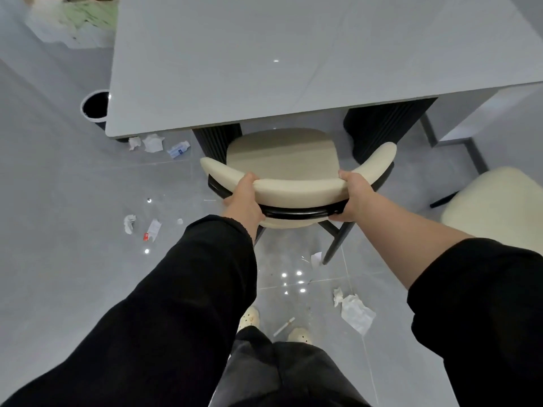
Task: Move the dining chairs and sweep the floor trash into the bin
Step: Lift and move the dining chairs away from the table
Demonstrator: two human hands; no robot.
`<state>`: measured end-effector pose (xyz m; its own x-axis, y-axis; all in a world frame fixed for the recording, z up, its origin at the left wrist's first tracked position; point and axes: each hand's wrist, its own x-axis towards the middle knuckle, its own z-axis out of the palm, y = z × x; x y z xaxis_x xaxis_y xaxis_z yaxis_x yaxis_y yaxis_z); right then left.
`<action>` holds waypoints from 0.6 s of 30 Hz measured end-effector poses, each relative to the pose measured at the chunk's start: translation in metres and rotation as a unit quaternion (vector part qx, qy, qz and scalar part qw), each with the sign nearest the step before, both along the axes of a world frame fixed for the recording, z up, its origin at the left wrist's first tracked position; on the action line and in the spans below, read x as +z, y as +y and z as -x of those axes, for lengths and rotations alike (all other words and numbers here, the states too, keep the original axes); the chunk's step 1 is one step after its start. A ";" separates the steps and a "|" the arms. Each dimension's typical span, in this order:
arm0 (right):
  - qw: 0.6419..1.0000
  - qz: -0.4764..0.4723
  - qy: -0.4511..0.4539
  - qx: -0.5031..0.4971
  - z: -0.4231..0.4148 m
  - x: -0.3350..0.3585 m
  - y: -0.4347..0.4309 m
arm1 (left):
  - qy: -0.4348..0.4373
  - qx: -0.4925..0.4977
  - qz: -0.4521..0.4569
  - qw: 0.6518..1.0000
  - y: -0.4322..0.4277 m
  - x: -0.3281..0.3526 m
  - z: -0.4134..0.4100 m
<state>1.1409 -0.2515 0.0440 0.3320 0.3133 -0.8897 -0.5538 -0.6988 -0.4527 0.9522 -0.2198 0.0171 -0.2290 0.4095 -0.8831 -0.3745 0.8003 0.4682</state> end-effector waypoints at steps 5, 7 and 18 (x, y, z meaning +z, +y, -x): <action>1.000 0.007 -0.017 0.001 -0.004 0.002 0.011 | 0.001 -0.022 -0.002 1.000 0.015 0.000 -0.002; 1.000 0.005 -0.022 0.001 -0.007 0.002 0.014 | -0.003 -0.022 0.002 1.000 0.018 -0.003 -0.003; 0.998 0.033 -0.007 0.044 0.008 -0.001 -0.009 | -0.011 0.012 0.000 1.000 -0.015 -0.009 0.012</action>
<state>1.1332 -0.2605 0.0426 0.3189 0.2833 -0.9044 -0.4820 -0.7731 -0.4122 0.9402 -0.2345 0.0080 -0.2191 0.4036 -0.8883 -0.4044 0.7910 0.4591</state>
